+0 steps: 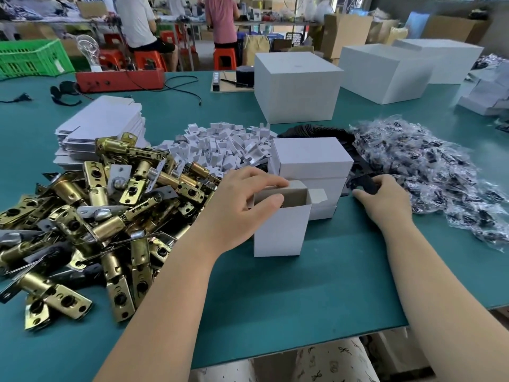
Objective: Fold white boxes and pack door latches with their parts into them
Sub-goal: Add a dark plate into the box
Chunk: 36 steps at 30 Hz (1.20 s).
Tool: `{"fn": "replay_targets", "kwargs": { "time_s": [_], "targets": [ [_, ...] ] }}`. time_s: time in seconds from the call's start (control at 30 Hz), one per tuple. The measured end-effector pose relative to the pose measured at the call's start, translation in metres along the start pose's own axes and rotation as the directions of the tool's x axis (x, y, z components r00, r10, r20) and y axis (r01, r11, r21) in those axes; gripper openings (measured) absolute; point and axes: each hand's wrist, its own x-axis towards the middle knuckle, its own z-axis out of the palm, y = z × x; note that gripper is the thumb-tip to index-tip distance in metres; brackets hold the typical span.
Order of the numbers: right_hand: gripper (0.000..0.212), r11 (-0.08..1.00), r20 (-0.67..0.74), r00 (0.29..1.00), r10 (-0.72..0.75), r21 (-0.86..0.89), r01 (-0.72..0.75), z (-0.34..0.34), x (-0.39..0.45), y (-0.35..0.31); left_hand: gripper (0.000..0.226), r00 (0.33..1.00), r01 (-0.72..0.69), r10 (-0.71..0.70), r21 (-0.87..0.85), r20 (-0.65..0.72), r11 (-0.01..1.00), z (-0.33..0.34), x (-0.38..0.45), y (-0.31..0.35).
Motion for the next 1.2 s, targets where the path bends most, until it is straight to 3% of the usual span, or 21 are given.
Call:
{"fn": "replay_targets", "kwargs": {
  "time_s": [0.1, 0.23, 0.33, 0.5, 0.6, 0.7, 0.8, 0.97, 1.07, 1.2],
  "targets": [
    [0.016, 0.974, -0.071, 0.996, -0.044, 0.22, 0.059, -0.003, -0.002, 0.008, 0.026, 1.0, 0.007, -0.007, -0.005, -0.002, 1.0, 0.0, 0.0, -0.001],
    [0.01, 0.803, -0.103, 0.994, 0.029, 0.595, 0.038, -0.006, -0.005, 0.013, 0.026, 1.0, 0.003, -0.003, -0.014, 0.0, 1.0, 0.001, 0.0, -0.002],
    [0.019, 0.764, -0.108, 0.994, 0.031, 0.644, 0.046, -0.008, -0.007, 0.011, 0.025, 1.0, -0.001, 0.001, -0.024, 0.008, 1.0, -0.001, 0.0, -0.002],
    [0.017, 0.463, -0.222, 0.975, 0.013, 0.865, 0.191, -0.027, -0.028, -0.015, 0.043, 0.998, 0.022, -0.015, -0.099, 0.065, 0.995, -0.007, -0.001, -0.006],
    [0.022, 0.299, -0.34, 0.933, -0.117, 0.884, 0.359, -0.043, -0.048, -0.04, 0.049, 0.997, 0.013, -0.008, -0.067, 0.074, 0.998, -0.009, 0.0, -0.008],
    [0.023, 0.209, -0.393, 0.864, -0.314, 0.859, 0.467, -0.058, -0.07, -0.067, 0.051, 0.997, 0.01, -0.007, -0.043, 0.081, 0.999, -0.009, 0.001, -0.008],
    [0.018, 0.264, -0.349, 0.778, -0.523, 0.802, 0.537, -0.061, -0.092, -0.094, 0.05, 0.998, 0.016, -0.014, -0.037, 0.065, 0.999, -0.009, 0.001, -0.008],
    [0.025, 0.494, -0.054, 0.688, -0.724, 0.656, 0.571, -0.051, -0.115, -0.12, 0.049, 0.999, 0.0, 0.004, -0.08, 0.045, 0.997, -0.01, -0.001, -0.006],
    [0.026, 0.588, 0.116, 0.626, -0.771, 0.506, 0.631, -0.048, -0.117, -0.124, 0.038, 0.999, -0.001, 0.005, -0.11, 0.039, 0.994, -0.009, -0.001, -0.005],
    [0.03, 0.617, 0.244, 0.578, -0.779, 0.465, 0.635, -0.055, -0.118, -0.125, 0.04, 0.998, 0.01, -0.003, -0.119, 0.058, 0.993, -0.009, -0.001, -0.004]
  ]
}}
